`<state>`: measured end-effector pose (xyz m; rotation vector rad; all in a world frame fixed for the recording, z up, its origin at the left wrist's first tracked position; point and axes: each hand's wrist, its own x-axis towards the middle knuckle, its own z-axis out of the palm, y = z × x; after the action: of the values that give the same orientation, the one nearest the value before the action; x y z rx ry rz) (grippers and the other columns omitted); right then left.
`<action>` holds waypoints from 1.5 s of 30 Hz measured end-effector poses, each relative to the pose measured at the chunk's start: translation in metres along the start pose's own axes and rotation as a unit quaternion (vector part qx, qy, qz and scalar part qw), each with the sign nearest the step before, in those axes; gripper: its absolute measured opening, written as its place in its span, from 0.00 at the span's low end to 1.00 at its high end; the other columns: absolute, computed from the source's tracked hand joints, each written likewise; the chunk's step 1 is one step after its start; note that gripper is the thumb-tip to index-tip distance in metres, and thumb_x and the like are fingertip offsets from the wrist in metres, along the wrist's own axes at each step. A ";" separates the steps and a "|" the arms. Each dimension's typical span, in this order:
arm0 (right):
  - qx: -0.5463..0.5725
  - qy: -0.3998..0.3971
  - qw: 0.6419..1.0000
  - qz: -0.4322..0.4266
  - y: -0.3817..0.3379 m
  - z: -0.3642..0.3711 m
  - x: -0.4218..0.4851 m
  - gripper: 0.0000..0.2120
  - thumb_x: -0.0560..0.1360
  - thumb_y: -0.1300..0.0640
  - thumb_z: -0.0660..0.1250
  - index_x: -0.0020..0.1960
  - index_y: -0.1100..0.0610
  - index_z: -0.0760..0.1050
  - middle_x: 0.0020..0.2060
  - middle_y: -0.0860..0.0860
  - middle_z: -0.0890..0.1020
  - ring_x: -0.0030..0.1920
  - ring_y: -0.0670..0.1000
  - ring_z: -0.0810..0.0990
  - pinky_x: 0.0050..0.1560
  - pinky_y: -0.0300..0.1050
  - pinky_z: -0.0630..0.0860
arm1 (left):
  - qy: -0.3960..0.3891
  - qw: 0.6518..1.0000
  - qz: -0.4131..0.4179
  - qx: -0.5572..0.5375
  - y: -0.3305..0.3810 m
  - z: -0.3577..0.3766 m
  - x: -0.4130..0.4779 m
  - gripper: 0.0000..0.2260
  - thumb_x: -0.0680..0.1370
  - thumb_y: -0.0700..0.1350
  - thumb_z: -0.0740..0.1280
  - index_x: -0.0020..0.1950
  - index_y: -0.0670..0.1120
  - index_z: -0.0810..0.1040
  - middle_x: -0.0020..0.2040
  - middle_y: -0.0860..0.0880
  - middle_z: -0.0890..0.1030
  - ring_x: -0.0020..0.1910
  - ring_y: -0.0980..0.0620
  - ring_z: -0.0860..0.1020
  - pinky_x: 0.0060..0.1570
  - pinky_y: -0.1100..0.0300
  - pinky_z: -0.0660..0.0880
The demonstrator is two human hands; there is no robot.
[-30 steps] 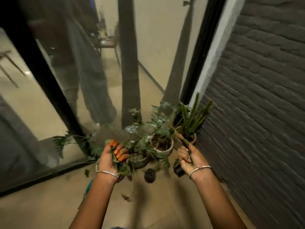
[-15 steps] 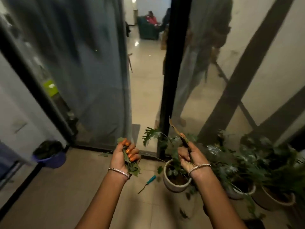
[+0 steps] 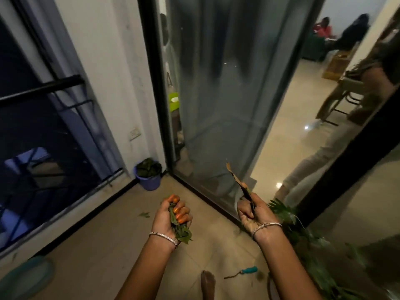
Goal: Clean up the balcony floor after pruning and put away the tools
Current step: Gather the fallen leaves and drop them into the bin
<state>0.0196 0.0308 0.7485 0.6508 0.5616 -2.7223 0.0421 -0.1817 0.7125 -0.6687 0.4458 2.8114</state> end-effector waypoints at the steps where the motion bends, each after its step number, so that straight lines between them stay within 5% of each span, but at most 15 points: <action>1: -0.009 0.016 1.000 0.009 0.005 0.009 0.017 0.06 0.67 0.65 0.70 0.44 0.63 0.77 0.24 0.48 0.60 0.18 0.44 0.58 0.16 0.34 0.55 | 0.007 1.000 0.014 -0.011 0.013 -0.003 0.009 0.16 0.80 0.47 0.57 0.32 0.49 0.66 0.24 0.52 0.62 0.18 0.56 0.62 0.15 0.67 0.59; 3: -0.021 0.038 0.999 0.025 0.011 0.024 0.051 0.08 0.69 0.65 0.64 0.47 0.63 0.77 0.23 0.48 0.59 0.18 0.44 0.58 0.16 0.34 0.54 | 0.016 0.999 0.046 -0.025 0.036 -0.006 0.026 0.15 0.77 0.46 0.59 0.30 0.48 0.66 0.23 0.52 0.62 0.18 0.56 0.62 0.15 0.67 0.59; 5: -0.031 0.026 0.998 0.043 0.014 0.040 0.087 0.10 0.66 0.66 0.69 0.48 0.63 0.77 0.23 0.49 0.60 0.18 0.44 0.58 0.15 0.34 0.55 | 0.029 0.997 0.071 -0.029 0.057 -0.003 0.042 0.14 0.75 0.46 0.60 0.29 0.48 0.67 0.23 0.52 0.62 0.18 0.56 0.62 0.15 0.67 0.59; 7: -0.039 -0.014 0.997 0.062 0.017 0.061 0.122 0.24 0.50 0.71 0.82 0.44 0.64 0.79 0.24 0.49 0.60 0.18 0.45 0.59 0.15 0.35 0.56 | 0.043 0.994 0.092 -0.033 0.079 0.002 0.058 0.13 0.74 0.46 0.61 0.29 0.48 0.66 0.23 0.52 0.62 0.17 0.56 0.61 0.15 0.67 0.58; 9: -0.046 -0.055 0.994 0.079 0.017 0.088 0.155 0.35 0.35 0.70 0.85 0.42 0.64 0.79 0.24 0.49 0.60 0.18 0.45 0.58 0.15 0.35 0.56 | 0.056 0.992 0.106 -0.036 0.102 0.009 0.077 0.12 0.73 0.46 0.62 0.30 0.48 0.65 0.23 0.52 0.61 0.17 0.55 0.61 0.14 0.67 0.58; 13: -0.075 -0.089 0.988 0.103 0.023 0.133 0.219 0.41 0.33 0.69 0.85 0.46 0.62 0.77 0.24 0.49 0.60 0.17 0.45 0.58 0.14 0.35 0.56 | 0.082 0.985 0.147 -0.045 0.143 0.023 0.114 0.11 0.73 0.46 0.63 0.32 0.49 0.64 0.22 0.52 0.62 0.17 0.55 0.61 0.14 0.67 0.59; 15: -0.067 -0.099 0.985 0.121 0.029 0.148 0.246 0.40 0.35 0.70 0.85 0.46 0.62 0.77 0.23 0.50 0.61 0.16 0.45 0.58 0.15 0.36 0.56 | 0.093 0.982 0.163 -0.034 0.159 0.026 0.126 0.12 0.74 0.46 0.62 0.32 0.48 0.64 0.23 0.52 0.62 0.18 0.56 0.61 0.16 0.67 0.60; 17: -0.105 -0.070 0.981 0.149 0.040 0.163 0.272 0.23 0.55 0.70 0.82 0.45 0.61 0.78 0.22 0.49 0.62 0.16 0.45 0.59 0.15 0.35 0.56 | 0.113 0.979 0.169 -0.005 0.175 0.023 0.136 0.14 0.78 0.46 0.60 0.33 0.48 0.64 0.23 0.52 0.62 0.19 0.56 0.62 0.16 0.66 0.62; 19: -0.145 -0.019 0.978 0.151 0.053 0.176 0.299 0.05 0.78 0.66 0.63 0.46 0.58 0.76 0.21 0.49 0.63 0.16 0.44 0.59 0.16 0.33 0.54 | 0.130 0.976 0.176 -0.003 0.195 0.016 0.147 0.15 0.81 0.47 0.58 0.34 0.48 0.64 0.23 0.52 0.62 0.19 0.56 0.61 0.16 0.66 0.61; 20: -0.159 -0.002 0.975 0.155 0.060 0.181 0.312 0.10 0.81 0.64 0.57 0.47 0.58 0.75 0.20 0.49 0.64 0.16 0.44 0.59 0.16 0.33 0.54 | 0.140 0.974 0.179 -0.013 0.205 0.013 0.152 0.15 0.81 0.47 0.58 0.34 0.48 0.64 0.24 0.52 0.62 0.19 0.56 0.61 0.16 0.66 0.61; 27: -0.212 0.045 0.961 0.169 0.129 0.224 0.408 0.11 0.83 0.63 0.55 0.46 0.59 0.74 0.18 0.49 0.71 0.15 0.43 0.60 0.17 0.33 0.54 | 0.179 0.963 0.194 -0.045 0.301 -0.015 0.203 0.10 0.73 0.48 0.63 0.34 0.47 0.66 0.23 0.52 0.61 0.18 0.56 0.61 0.16 0.69 0.59; 29: -0.229 0.085 0.958 0.150 0.154 0.227 0.447 0.09 0.83 0.63 0.56 0.48 0.58 0.74 0.18 0.49 0.71 0.14 0.44 0.59 0.16 0.34 0.54 | 0.192 0.962 0.185 -0.057 0.336 -0.024 0.226 0.13 0.78 0.49 0.61 0.35 0.47 0.65 0.22 0.52 0.61 0.17 0.56 0.61 0.16 0.70 0.59; 35: -0.349 0.232 0.902 0.101 0.224 0.233 0.538 0.09 0.81 0.61 0.62 0.42 0.56 0.74 0.22 0.52 0.71 0.14 0.45 0.63 0.15 0.31 0.58 | 0.229 0.967 0.105 -0.031 0.434 -0.053 0.289 0.16 0.82 0.50 0.57 0.36 0.47 0.65 0.21 0.52 0.61 0.16 0.55 0.60 0.16 0.69 0.59; 41: -0.385 0.327 0.861 0.060 0.299 0.226 0.633 0.12 0.80 0.64 0.62 0.38 0.58 0.73 0.30 0.53 0.64 0.28 0.50 0.61 0.18 0.31 0.61 | 0.275 0.961 0.024 0.035 0.514 -0.102 0.366 0.15 0.82 0.48 0.56 0.35 0.48 0.63 0.22 0.51 0.60 0.17 0.54 0.58 0.19 0.68 0.57; 45: -0.411 0.370 0.830 0.073 0.340 0.204 0.705 0.13 0.80 0.64 0.61 0.37 0.58 0.73 0.28 0.54 0.62 0.27 0.51 0.58 0.25 0.40 0.59 | 0.321 0.943 -0.047 0.079 0.540 -0.144 0.429 0.16 0.83 0.48 0.56 0.35 0.48 0.64 0.21 0.51 0.61 0.16 0.54 0.60 0.18 0.69 0.59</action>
<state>-0.5385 -0.4862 0.4740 1.3681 1.6310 -1.6975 -0.4235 -0.6740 0.5194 -1.5224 0.7101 2.3738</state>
